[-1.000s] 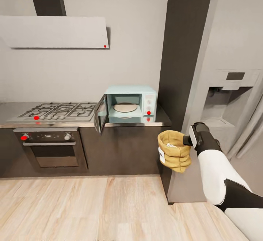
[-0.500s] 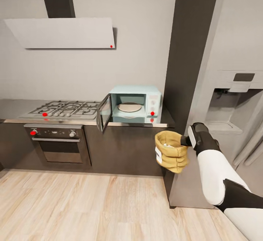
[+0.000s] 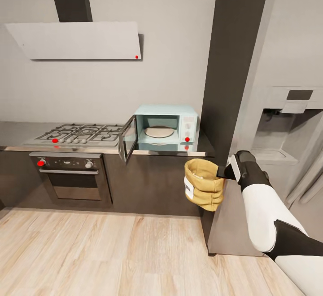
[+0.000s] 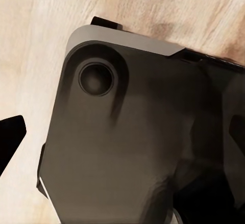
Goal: In the kitchen, take the popcorn bag from the countertop, put it into the microwave, and heat it until the popcorn is cooked so the cooked popcorn ends up inside the bag.
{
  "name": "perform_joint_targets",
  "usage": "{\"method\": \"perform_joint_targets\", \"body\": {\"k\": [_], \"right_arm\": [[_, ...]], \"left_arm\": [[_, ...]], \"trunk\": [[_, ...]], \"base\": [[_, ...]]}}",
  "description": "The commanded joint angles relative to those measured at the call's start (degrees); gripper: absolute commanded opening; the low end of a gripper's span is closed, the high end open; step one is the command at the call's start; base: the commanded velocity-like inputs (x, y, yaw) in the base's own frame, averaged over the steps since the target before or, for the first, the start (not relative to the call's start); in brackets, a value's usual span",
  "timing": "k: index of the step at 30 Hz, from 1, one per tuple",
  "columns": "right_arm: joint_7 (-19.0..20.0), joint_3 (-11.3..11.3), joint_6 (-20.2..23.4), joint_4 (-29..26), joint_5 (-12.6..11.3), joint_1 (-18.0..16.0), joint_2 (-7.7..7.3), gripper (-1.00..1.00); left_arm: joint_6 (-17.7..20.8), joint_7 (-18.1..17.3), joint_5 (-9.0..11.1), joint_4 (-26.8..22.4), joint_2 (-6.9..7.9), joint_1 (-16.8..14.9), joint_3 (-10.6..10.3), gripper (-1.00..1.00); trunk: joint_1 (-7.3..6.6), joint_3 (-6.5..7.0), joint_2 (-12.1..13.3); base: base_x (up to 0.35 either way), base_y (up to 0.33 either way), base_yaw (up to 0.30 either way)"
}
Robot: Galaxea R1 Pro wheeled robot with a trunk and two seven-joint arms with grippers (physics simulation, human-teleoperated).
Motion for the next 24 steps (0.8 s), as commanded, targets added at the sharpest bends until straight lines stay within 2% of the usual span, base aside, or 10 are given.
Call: {"method": "perform_joint_targets", "body": {"k": [1,16,24], "right_arm": [[-0.04,-0.20,0.17,-0.04,0.02,-0.05,0.04,-1.00],[-0.04,-0.13,0.17,0.13,0.27,-0.05,0.13,-1.00],[-0.17,-0.13,0.17,0.05,0.53,-0.05,0.04,-1.00]], "left_arm": [[0.32,0.17,0.29,-0.15,-0.01,0.01,0.11,1.00],[0.35,0.17,0.29,-0.24,-0.07,0.01,0.11,1.00],[0.36,0.17,0.29,-0.17,-0.06,0.01,0.11,1.00]], "trunk": [[0.00,-0.07,-0.04],[0.00,-0.07,-0.04],[0.00,-0.07,-0.04]], "base": [[0.000,0.000,0.000],[0.006,0.004,0.000],[0.170,0.210,0.000]]}}
